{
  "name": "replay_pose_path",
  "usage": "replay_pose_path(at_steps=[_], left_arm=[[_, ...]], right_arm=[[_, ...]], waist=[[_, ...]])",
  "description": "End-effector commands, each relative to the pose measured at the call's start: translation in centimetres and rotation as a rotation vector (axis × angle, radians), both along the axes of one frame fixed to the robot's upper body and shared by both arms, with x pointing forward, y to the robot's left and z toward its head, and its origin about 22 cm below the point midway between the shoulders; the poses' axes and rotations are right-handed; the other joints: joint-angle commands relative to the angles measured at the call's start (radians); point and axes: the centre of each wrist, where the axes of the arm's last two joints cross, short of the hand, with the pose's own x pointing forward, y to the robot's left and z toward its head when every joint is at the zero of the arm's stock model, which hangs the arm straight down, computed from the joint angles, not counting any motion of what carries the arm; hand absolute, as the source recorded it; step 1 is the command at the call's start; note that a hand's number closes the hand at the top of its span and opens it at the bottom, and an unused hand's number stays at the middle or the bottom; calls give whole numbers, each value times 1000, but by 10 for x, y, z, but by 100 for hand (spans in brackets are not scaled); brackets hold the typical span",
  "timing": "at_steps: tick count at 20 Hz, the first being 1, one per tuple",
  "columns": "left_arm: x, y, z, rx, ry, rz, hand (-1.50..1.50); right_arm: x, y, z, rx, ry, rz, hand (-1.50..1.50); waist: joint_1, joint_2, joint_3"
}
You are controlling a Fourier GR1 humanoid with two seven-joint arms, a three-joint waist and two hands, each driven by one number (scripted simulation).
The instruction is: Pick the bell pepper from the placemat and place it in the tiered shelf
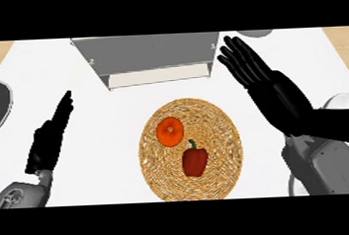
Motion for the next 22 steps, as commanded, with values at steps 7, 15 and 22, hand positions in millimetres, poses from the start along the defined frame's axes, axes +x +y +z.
replay_pose_path(at_steps=[7,15,22], left_arm=[[-32,20,-44,-220,247,224,0],[-44,21,-47,-356,336,161,0],[-33,25,-34,-366,337,100,0]], right_arm=[[-34,-148,-63,-612,226,-870,150],[-148,-91,-104,-464,325,-1089,-150],[-197,-47,-39,-515,368,-911,-150]], waist=[[-168,12,-35],[-64,-12,-4],[-17,-1,-4]])
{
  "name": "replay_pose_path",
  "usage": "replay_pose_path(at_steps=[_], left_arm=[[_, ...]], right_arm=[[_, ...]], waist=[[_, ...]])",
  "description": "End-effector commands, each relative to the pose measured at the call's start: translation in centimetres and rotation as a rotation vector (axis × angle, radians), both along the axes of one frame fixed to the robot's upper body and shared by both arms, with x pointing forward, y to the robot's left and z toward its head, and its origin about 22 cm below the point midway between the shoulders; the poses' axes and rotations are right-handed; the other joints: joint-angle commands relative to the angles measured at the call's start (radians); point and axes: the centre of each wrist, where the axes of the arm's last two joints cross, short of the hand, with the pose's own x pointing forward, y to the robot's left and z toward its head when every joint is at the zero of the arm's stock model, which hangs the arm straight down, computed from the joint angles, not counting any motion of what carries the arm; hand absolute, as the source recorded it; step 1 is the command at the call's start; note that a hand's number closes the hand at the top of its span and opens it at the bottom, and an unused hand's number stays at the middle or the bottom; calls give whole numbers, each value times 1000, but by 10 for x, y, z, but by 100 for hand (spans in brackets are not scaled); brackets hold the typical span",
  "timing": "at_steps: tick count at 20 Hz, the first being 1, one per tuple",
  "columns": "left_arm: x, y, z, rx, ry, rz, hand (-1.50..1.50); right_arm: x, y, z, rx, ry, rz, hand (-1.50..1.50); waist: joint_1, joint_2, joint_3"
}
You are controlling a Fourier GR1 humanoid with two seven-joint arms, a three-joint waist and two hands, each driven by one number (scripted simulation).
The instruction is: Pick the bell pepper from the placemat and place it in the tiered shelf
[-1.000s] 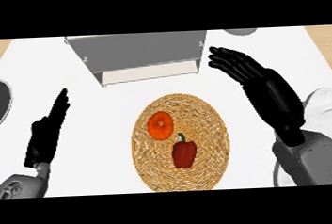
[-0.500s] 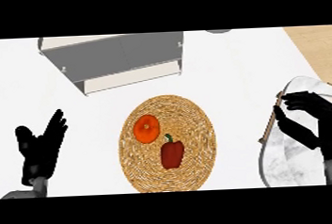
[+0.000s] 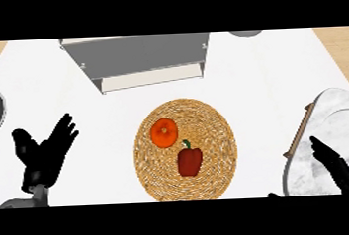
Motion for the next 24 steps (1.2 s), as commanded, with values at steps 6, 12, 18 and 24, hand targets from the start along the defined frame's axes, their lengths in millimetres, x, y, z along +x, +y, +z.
replay_pose_path(at_steps=[6,12,18,24], left_arm=[[12,1,9,-19,51,-23,0],[12,-17,-7,-20,64,-58,0],[5,-14,-10,-13,53,-62,0],[11,-14,-8,3,51,-56,0]], right_arm=[[-33,49,54,-85,208,77,-150],[4,74,63,-144,286,-41,-150],[34,108,60,-221,395,-129,-150],[56,145,56,-267,519,-95,-150]], waist=[[48,14,-5],[60,19,-8],[64,16,-6],[55,15,-3]])
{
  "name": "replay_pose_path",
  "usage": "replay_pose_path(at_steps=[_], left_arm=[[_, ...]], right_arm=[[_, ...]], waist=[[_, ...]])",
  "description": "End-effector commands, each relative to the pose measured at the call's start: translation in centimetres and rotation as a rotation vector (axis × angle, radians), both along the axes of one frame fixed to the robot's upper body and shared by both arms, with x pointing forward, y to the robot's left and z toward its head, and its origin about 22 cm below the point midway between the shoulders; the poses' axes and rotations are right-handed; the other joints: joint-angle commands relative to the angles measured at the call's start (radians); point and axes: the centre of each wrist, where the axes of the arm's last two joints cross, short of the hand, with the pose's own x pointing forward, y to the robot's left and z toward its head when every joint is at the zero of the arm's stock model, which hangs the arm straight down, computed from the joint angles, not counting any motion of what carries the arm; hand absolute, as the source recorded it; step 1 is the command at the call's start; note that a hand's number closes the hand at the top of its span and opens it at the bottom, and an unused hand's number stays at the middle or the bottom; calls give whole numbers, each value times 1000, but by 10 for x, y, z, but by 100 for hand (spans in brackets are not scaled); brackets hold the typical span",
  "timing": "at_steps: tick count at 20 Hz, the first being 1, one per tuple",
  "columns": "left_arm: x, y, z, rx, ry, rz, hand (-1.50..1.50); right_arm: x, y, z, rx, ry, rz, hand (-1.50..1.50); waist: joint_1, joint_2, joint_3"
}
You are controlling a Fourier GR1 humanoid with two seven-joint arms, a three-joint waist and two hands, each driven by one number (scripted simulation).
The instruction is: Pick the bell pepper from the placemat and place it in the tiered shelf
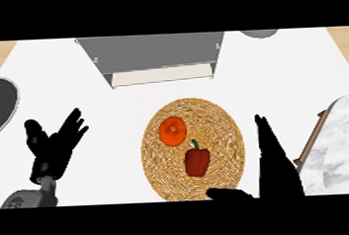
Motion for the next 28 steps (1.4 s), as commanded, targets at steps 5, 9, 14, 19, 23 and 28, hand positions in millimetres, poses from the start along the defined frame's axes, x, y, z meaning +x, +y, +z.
replay_pose_path(at_steps=[5,9,14,19,23,28], left_arm=[[-2,-3,-13,-16,28,18,0],[-4,2,1,14,37,23,0],[-5,17,-9,-6,39,17,0],[-10,9,-18,-3,59,29,0],[-7,-13,-11,-7,56,9,0],[-9,1,-11,-8,46,16,0]], right_arm=[[19,50,-13,-92,244,-74,-150],[37,42,-24,-105,295,-136,-150],[39,40,-18,-154,282,-143,-150],[37,47,-37,-174,312,-145,-150],[39,54,-56,-162,309,-169,-150],[42,52,-59,-224,345,-165,-150]], waist=[[-7,3,-3],[-1,1,-1],[-16,0,-3],[-16,1,-2],[-7,1,0],[-13,-1,-1]])
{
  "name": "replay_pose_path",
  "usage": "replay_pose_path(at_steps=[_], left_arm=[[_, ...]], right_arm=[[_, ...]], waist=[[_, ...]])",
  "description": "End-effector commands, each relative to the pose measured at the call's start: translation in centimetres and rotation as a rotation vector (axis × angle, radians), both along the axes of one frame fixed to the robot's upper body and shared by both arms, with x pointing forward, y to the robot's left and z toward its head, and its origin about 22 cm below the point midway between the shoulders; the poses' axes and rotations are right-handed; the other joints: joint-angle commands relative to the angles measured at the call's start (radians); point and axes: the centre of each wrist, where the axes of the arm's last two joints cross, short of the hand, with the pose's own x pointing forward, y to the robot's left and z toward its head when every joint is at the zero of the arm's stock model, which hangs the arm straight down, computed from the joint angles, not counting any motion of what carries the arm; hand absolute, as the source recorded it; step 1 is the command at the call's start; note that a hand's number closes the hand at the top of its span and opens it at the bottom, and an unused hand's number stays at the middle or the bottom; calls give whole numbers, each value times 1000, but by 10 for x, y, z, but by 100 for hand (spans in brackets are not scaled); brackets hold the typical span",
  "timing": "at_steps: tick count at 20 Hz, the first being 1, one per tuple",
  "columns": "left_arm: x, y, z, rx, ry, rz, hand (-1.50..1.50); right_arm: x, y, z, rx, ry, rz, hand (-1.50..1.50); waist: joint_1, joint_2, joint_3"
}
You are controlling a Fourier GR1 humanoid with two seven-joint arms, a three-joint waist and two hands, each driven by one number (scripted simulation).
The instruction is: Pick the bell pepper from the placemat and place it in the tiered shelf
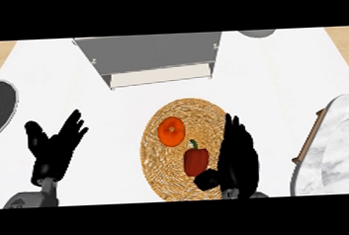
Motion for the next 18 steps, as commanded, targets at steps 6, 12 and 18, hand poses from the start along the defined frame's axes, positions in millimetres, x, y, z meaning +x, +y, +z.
replay_pose_path(at_steps=[6,12,18], left_arm=[[5,-3,-12,1,44,4,0],[0,4,-15,-13,59,-9,0],[-2,2,-5,-9,53,-7,0]], right_arm=[[8,15,-19,-57,98,-206,-150],[17,16,-24,-33,59,-226,-150],[25,14,-24,-34,38,-215,-150]], waist=[[-3,8,-6],[0,7,-5],[0,5,-4]])
